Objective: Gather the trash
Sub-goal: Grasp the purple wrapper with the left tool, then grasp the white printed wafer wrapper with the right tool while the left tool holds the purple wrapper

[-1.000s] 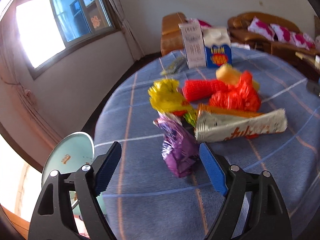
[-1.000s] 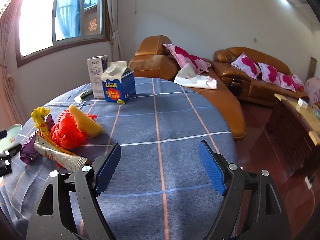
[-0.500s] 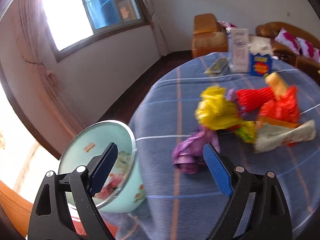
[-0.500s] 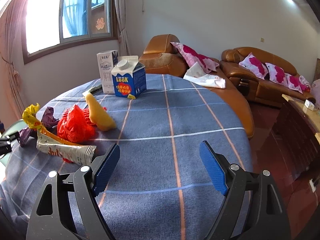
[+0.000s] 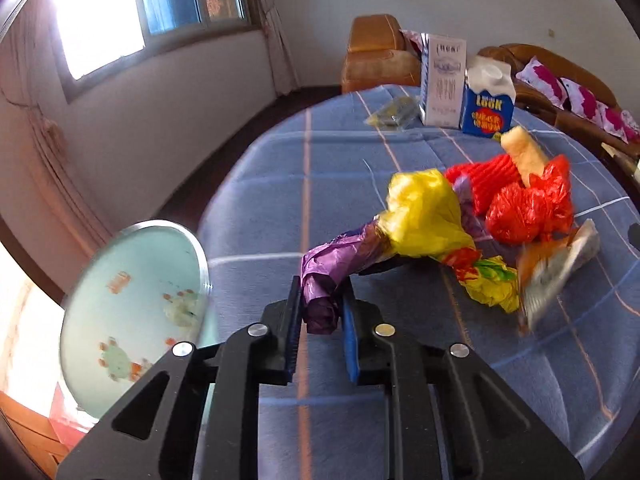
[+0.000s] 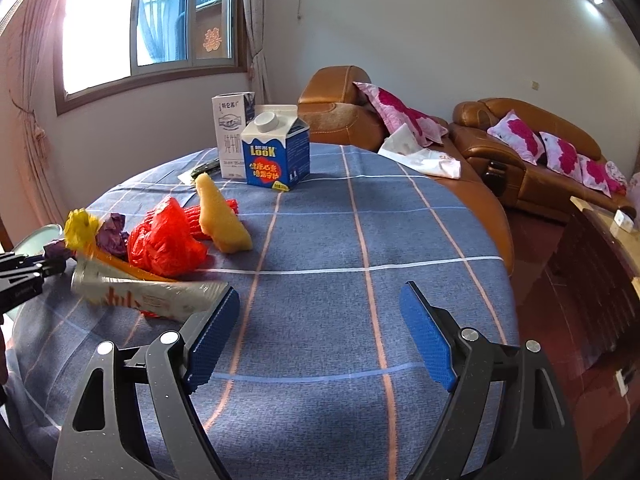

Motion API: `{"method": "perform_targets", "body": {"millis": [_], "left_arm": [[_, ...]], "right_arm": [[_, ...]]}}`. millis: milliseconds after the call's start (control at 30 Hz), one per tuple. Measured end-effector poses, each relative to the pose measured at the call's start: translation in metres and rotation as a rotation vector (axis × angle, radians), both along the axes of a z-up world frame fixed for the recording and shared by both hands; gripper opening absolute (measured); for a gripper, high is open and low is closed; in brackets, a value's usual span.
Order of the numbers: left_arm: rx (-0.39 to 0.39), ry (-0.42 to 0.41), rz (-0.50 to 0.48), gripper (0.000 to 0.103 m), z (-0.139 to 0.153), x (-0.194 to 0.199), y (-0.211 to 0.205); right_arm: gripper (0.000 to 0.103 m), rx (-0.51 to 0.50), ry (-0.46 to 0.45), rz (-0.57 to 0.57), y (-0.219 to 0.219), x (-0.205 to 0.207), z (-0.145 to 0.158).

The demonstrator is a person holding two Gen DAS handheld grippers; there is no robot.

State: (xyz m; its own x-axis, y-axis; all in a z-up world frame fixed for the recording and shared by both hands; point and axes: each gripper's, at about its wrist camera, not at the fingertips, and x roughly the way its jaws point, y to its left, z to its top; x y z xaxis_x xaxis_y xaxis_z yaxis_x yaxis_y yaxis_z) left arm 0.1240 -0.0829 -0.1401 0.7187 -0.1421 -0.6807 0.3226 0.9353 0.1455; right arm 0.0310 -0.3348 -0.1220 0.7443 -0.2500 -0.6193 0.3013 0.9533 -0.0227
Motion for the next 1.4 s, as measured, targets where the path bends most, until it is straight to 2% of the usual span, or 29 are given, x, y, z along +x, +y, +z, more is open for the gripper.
{"method": "perform_targets", "body": {"millis": [133, 267, 433, 567, 767, 800, 867, 900, 933, 1100, 1267, 1300, 1333, 1367, 1400], "left_arm": [[0.035, -0.073, 0.037, 0.017, 0.02, -0.01, 0.012], [0.0, -0.135, 0.088, 0.016, 0.038, -0.016, 0.03], [-0.037, -0.152, 0.098, 0.016, 0.05, -0.015, 0.039], [-0.039, -0.156, 0.084, 0.016, 0.054, -0.023, 0.04], [-0.034, -0.117, 0.089, 0.016, 0.04, -0.033, 0.053], [-0.037, -0.112, 0.091, 0.016, 0.038, -0.033, 0.054], [-0.044, -0.109, 0.096, 0.016, 0.038, -0.032, 0.057], [-0.047, -0.11, 0.095, 0.016, 0.038, -0.032, 0.057], [-0.051, -0.113, 0.094, 0.016, 0.039, -0.032, 0.058], [-0.064, -0.12, 0.094, 0.016, 0.043, -0.033, 0.062], [-0.072, -0.131, 0.119, 0.016, 0.047, -0.033, 0.07], [-0.078, -0.136, 0.126, 0.016, 0.049, -0.033, 0.072], [-0.08, -0.138, 0.129, 0.016, 0.051, -0.033, 0.073], [-0.082, -0.142, 0.129, 0.016, 0.052, -0.034, 0.073], [-0.083, -0.142, 0.128, 0.016, 0.052, -0.034, 0.075]], "right_arm": [[0.081, 0.015, 0.005, 0.009, 0.004, 0.004, 0.001], [0.081, 0.023, 0.002, 0.028, 0.011, 0.01, 0.006], [0.081, 0.024, 0.036, 0.061, 0.02, 0.028, 0.009], [0.08, 0.069, 0.088, 0.095, 0.023, 0.044, 0.004], [0.074, 0.128, 0.198, 0.18, 0.034, 0.063, -0.011], [0.068, 0.135, 0.216, 0.191, 0.035, 0.065, -0.014], [0.065, 0.147, 0.237, 0.199, 0.036, 0.067, -0.017], [0.057, 0.151, 0.268, 0.211, 0.037, 0.07, -0.021], [0.036, 0.153, 0.299, 0.218, 0.038, 0.072, -0.026], [0.021, 0.134, 0.31, 0.246, 0.044, 0.073, -0.029], [0.023, 0.176, 0.284, 0.225, 0.041, 0.065, -0.024], [0.037, 0.182, 0.27, 0.215, 0.04, 0.063, -0.021], [0.061, 0.21, 0.242, 0.191, 0.036, 0.061, -0.014], [0.072, 0.236, 0.22, 0.165, 0.034, 0.059, -0.009], [0.076, 0.262, 0.195, 0.142, 0.032, 0.058, -0.005]]}}
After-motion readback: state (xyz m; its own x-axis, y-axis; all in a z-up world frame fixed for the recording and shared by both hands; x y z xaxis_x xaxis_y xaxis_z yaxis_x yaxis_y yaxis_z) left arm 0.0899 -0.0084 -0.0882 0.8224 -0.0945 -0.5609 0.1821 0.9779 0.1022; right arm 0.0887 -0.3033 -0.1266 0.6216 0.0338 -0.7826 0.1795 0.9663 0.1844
